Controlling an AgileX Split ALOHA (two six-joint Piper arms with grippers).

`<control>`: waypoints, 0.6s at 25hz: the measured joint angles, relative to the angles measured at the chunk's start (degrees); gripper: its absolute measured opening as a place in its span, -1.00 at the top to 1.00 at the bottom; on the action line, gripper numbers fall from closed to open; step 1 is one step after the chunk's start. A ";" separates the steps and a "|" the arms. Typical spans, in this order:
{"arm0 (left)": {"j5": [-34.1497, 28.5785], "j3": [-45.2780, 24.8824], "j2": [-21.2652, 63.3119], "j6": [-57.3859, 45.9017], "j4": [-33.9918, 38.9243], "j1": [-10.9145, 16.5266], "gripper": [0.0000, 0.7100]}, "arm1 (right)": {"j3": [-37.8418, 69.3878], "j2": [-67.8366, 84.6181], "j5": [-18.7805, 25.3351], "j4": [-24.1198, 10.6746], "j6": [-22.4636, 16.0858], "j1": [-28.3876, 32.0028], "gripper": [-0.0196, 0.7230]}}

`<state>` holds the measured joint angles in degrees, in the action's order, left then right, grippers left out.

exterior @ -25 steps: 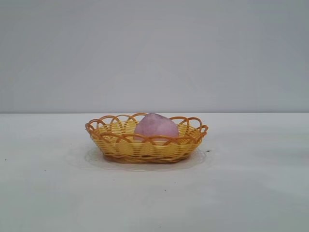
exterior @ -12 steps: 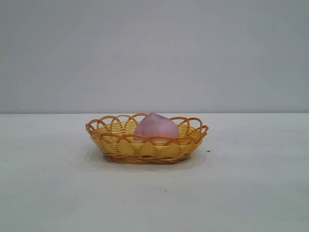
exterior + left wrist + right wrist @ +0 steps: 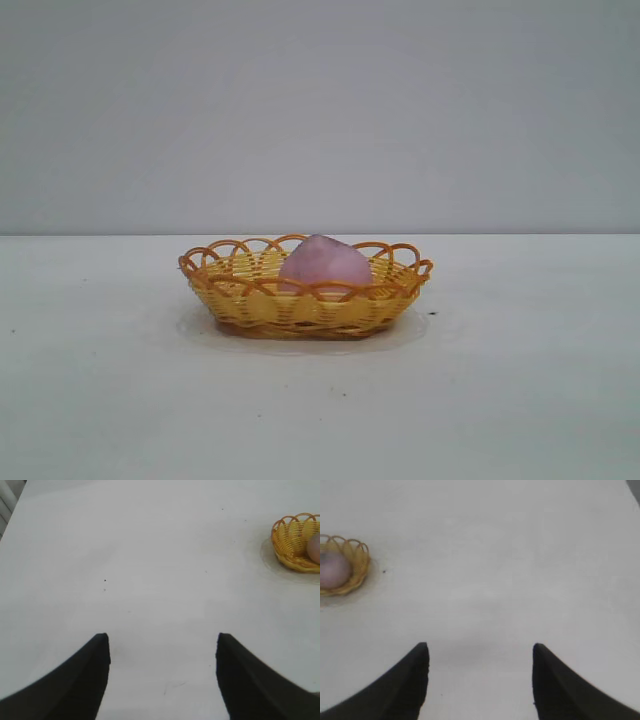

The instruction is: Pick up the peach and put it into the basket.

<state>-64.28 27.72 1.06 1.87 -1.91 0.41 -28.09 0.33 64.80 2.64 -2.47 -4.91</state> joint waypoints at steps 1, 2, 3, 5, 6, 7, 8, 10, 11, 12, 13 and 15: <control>0.00 0.00 0.00 0.00 0.00 0.00 -0.25 | 0.00 0.44 0.25 0.00 0.00 0.00 -0.17; 0.00 0.00 0.00 0.00 0.00 0.00 -0.25 | 0.00 0.56 0.27 -0.12 0.00 0.00 -0.17; 0.00 0.00 0.00 0.00 0.00 0.00 -0.25 | 0.00 0.56 0.38 -0.12 0.00 0.00 -0.17; 0.00 0.00 0.00 0.00 0.00 0.00 -0.25 | 0.00 0.56 0.38 -0.12 0.10 0.00 -0.17; 0.00 0.00 0.00 0.00 0.00 0.00 -0.25 | 0.00 0.56 0.38 -0.15 0.10 0.00 -0.17; 0.00 0.00 0.00 0.00 0.00 0.00 -0.25 | 0.00 0.56 0.38 -0.15 0.10 0.00 -0.17; 0.00 0.00 0.00 0.00 0.00 0.00 -0.25 | 0.00 0.56 0.38 -0.15 0.10 0.00 -0.17; 0.00 0.00 0.00 0.00 0.00 0.00 -0.25 | 0.00 0.56 0.38 -0.15 0.10 0.00 -0.17; 0.00 0.00 0.00 0.00 0.00 0.00 -0.25 | 0.00 0.56 0.38 -0.15 0.10 0.00 -0.17; 0.00 0.00 0.00 0.00 0.00 0.00 -0.25 | 0.00 0.56 0.38 -0.15 0.10 0.00 -0.17; 0.00 0.00 0.00 0.00 0.00 0.00 -0.25 | 0.00 0.56 0.38 -0.15 0.10 0.00 -0.17; 0.00 0.00 0.00 0.00 0.00 0.00 -0.25 | 0.00 0.56 0.38 -0.15 0.10 0.00 -0.17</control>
<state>-64.28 27.72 1.06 1.87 -1.91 0.41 -28.09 0.90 65.18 2.49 -2.36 -4.91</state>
